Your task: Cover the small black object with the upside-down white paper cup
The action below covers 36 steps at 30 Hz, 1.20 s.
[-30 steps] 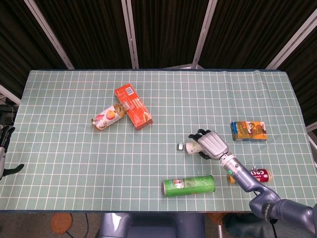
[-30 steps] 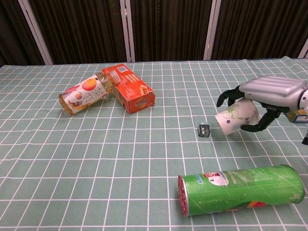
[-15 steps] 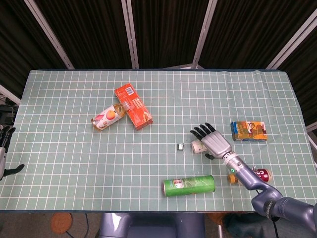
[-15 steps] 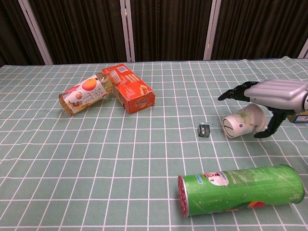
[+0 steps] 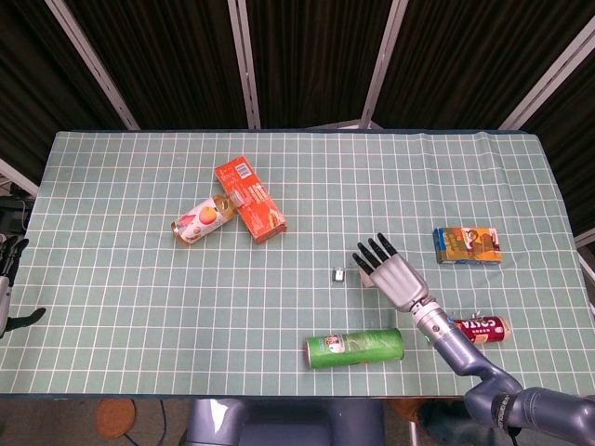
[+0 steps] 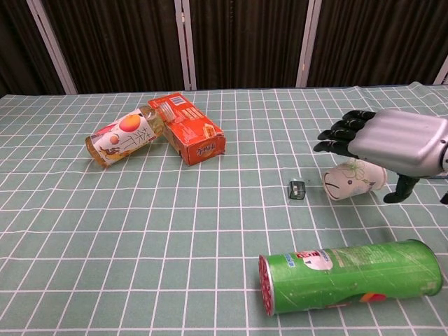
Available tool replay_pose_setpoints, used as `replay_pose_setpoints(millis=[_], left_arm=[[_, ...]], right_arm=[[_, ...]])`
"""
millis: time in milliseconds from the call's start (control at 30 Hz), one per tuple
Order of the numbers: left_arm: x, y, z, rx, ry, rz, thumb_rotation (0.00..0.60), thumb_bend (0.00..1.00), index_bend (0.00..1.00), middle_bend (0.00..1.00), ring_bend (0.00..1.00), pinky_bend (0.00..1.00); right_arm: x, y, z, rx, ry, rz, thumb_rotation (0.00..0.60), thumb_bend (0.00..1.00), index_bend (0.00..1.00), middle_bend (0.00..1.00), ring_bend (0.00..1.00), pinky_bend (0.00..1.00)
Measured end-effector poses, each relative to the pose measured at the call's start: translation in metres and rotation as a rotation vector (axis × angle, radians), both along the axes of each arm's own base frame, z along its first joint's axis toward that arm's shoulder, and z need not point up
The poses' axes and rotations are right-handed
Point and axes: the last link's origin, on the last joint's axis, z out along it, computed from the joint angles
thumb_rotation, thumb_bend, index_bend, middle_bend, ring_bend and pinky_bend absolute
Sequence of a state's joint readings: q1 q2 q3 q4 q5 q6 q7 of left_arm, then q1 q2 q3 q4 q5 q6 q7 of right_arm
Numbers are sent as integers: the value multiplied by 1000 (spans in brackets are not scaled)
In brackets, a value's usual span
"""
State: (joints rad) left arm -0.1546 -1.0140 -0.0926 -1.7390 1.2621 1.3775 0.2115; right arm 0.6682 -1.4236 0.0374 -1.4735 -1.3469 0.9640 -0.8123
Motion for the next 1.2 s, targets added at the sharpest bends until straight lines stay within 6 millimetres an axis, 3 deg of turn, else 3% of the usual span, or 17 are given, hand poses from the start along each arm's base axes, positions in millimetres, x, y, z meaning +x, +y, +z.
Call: replay_pose_setpoints(millis=[400, 700, 833, 1033, 1200], left_arm=[[-2, 1, 1, -2, -7, 9, 600, 0, 0, 0, 0, 0], [-3, 2, 2, -4, -10, 10, 600, 0, 0, 0, 0, 0], [-2, 2, 2, -5, -12, 9, 600, 0, 0, 0, 0, 0], [-3, 2, 2, -6, -12, 10, 600, 0, 0, 0, 0, 0], [-3, 2, 2, -6, -13, 11, 600, 0, 0, 0, 0, 0]], right_arm=[[17, 8, -37, -83, 215, 22, 600, 53, 0, 0, 0, 0], [15, 7, -54, -125, 332, 22, 600, 71, 0, 0, 0, 8], [15, 6, -59, -150, 356, 32, 600, 89, 20, 53, 0, 88], [15, 6, -65, -175, 378, 55, 600, 207, 101, 167, 1, 218], [14, 6, -68, -177, 373, 58, 600, 229, 150, 224, 42, 269]])
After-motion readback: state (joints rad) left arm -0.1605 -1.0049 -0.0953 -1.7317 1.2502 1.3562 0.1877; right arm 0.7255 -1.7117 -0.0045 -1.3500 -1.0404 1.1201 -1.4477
